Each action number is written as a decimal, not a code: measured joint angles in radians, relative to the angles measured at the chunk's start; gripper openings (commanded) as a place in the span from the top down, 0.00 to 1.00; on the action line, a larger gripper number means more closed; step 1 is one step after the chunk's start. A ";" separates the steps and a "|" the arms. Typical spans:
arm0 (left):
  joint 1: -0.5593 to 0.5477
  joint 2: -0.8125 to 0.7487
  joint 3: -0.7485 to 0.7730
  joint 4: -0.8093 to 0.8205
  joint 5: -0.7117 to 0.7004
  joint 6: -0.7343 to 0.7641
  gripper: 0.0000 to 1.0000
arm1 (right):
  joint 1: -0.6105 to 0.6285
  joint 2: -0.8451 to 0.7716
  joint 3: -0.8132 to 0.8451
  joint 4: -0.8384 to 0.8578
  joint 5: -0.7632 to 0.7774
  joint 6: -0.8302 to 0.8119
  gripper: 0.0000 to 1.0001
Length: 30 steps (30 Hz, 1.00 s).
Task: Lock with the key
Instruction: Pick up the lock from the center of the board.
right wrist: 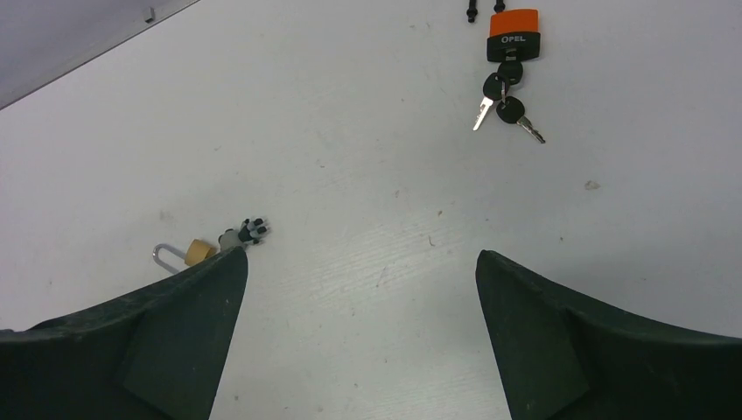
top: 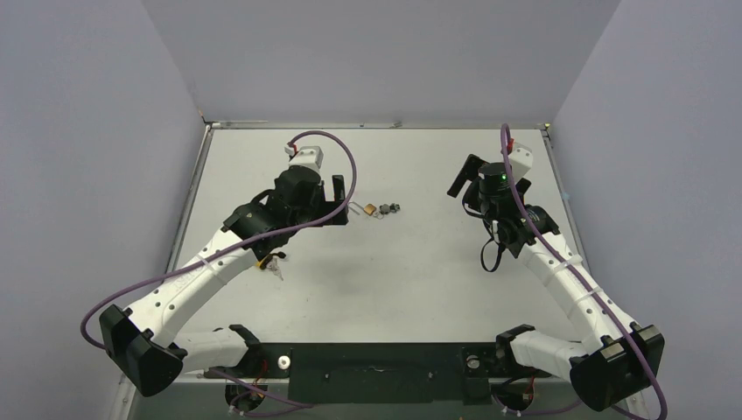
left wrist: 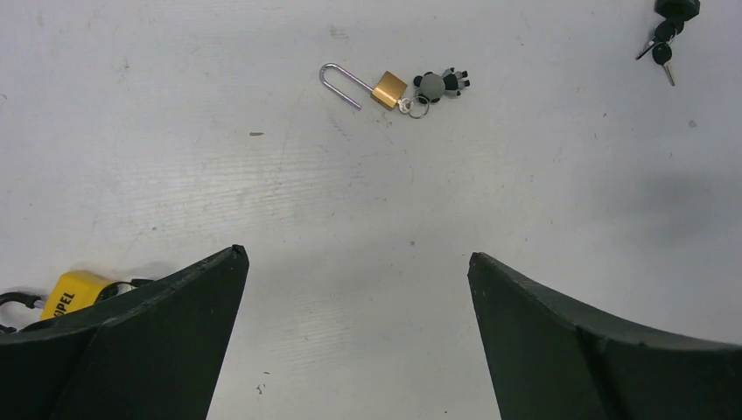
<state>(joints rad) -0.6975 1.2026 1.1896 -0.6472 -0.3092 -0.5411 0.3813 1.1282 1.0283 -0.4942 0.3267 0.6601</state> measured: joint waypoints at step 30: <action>0.035 -0.058 -0.006 -0.007 0.178 -0.003 0.02 | -0.278 0.615 0.377 0.082 -0.045 -0.071 0.06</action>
<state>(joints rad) -0.6621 1.1450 1.1831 -0.6540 -0.1314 -0.5438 0.1036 1.7435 1.4055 -0.4126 0.2821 0.5888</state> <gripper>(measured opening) 0.982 0.958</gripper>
